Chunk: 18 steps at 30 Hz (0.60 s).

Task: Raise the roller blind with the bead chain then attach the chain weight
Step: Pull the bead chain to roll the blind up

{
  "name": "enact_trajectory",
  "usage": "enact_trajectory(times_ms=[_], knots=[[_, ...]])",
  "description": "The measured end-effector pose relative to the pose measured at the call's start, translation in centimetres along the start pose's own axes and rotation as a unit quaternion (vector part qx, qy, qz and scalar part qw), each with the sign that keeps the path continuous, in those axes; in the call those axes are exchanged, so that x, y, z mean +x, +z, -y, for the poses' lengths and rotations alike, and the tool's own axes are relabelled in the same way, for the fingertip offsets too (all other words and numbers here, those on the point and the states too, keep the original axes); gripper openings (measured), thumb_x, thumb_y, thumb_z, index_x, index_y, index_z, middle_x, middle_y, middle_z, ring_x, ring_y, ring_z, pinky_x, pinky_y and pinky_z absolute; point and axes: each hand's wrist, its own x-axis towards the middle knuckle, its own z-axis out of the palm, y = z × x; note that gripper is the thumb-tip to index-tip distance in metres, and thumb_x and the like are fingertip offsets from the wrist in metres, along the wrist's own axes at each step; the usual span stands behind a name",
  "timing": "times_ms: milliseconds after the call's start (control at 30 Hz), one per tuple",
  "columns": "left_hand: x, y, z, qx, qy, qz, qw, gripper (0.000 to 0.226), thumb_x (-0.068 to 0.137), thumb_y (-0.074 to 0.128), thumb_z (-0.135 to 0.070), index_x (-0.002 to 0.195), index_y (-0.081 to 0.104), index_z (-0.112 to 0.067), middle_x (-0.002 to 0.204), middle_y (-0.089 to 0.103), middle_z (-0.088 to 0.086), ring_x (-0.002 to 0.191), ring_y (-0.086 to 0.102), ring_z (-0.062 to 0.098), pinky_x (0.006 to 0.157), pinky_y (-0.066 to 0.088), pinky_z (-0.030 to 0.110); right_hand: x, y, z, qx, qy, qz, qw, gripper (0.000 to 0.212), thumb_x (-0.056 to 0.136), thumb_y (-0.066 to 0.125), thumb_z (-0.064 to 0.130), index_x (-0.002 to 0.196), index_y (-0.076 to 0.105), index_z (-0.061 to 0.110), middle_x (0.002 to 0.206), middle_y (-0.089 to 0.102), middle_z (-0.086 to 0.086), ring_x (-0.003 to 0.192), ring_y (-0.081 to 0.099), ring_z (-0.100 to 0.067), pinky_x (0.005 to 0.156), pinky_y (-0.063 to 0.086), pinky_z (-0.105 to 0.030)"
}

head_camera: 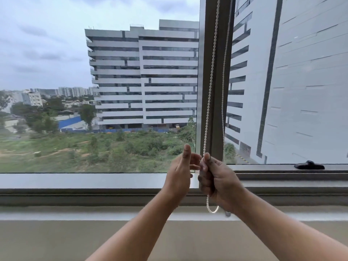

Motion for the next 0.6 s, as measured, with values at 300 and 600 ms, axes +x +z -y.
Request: enact_trajectory(times_ms=[300,600], knots=[[4.3,1.3,-7.9,-0.085,0.011,0.064,0.994,0.073,0.099,0.014,-0.062,0.085,0.066,-0.013,0.078,0.071,0.005,0.064,0.064,0.018,0.053,0.037,0.026,-2.7,0.3,-4.5,-0.010,0.059,-0.016,0.998,0.037,0.083,0.060,0.043,0.056,0.050,0.020,0.044,0.023,0.005,0.038,0.013,-0.008,0.037,0.016,-0.014],[4.1,3.7,-8.6,-0.160,0.043,0.058,0.984,0.067,0.103,0.031,-0.053,0.043,0.035,-0.024,0.038,0.033,-0.008,0.028,0.026,0.008,0.037,0.023,0.011,-3.0,0.4,-3.8,-0.047,0.044,-0.013,0.998,0.040,0.083,0.058,0.045,0.053,0.049,0.021,0.039,0.026,0.007,0.032,0.020,-0.006,0.034,0.022,-0.014]])
